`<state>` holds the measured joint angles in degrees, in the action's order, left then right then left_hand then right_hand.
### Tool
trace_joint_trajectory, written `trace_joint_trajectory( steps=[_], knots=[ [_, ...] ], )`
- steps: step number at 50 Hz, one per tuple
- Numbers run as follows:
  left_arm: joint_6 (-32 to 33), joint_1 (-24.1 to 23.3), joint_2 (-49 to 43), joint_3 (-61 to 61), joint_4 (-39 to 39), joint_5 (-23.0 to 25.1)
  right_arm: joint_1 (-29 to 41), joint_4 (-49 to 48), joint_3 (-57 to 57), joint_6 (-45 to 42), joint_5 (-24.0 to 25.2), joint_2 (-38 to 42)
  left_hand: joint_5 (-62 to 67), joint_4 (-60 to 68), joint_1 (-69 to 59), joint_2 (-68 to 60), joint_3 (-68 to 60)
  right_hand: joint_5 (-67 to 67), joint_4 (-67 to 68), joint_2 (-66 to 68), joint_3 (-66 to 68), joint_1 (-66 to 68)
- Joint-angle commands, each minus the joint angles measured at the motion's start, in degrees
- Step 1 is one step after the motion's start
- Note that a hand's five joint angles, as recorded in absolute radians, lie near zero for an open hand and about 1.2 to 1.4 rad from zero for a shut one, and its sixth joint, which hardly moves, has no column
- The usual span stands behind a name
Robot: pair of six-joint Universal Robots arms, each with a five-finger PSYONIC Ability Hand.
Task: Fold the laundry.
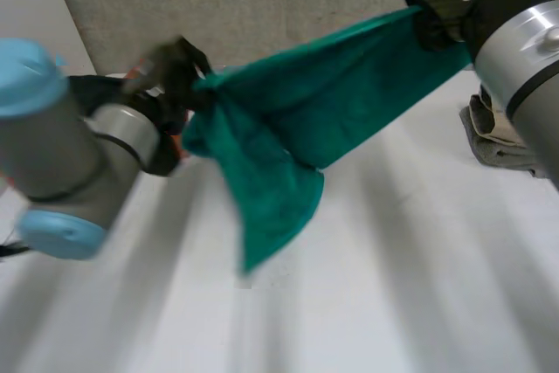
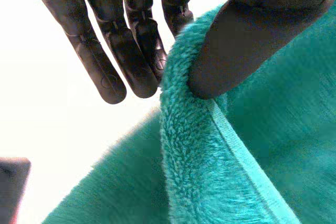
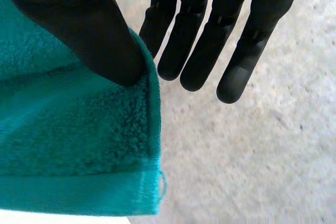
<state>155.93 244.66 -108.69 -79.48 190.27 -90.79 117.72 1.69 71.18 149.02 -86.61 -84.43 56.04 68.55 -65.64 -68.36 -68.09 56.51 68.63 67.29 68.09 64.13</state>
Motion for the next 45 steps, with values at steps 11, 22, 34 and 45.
trace_joint_trajectory(
  steps=[11,22,34,45],
  knots=[
    [33.38,5.57,2.71,0.20,-6.32,4.31,-2.50,7.81,5.63,-2.15,1.62,8.93,13.96,11.45,-14.36,-11.64,-11.91,13.49,11.37,12.71,11.91,15.87],
    [35.23,-0.59,-13.83,2.14,-6.23,3.78,-3.29,1.48,6.16,-1.98,-1.63,21.76,-38.48,-40.99,38.08,40.80,40.53,13.49,11.37,12.71,11.91,15.87],
    [35.05,3.28,7.87,-15.34,-6.06,2.46,-4.78,-2.30,6.78,-1.19,-2.69,23.44,-45.55,-48.06,45.16,47.87,47.60,13.49,11.37,12.71,11.91,15.87],
    [35.41,21.29,10.44,-27.05,-4.30,3.43,-4.78,-2.39,8.01,-1.27,-2.07,23.53,-42.87,-45.38,42.48,45.20,44.93,13.49,11.37,12.71,11.91,15.87]
  ],
)
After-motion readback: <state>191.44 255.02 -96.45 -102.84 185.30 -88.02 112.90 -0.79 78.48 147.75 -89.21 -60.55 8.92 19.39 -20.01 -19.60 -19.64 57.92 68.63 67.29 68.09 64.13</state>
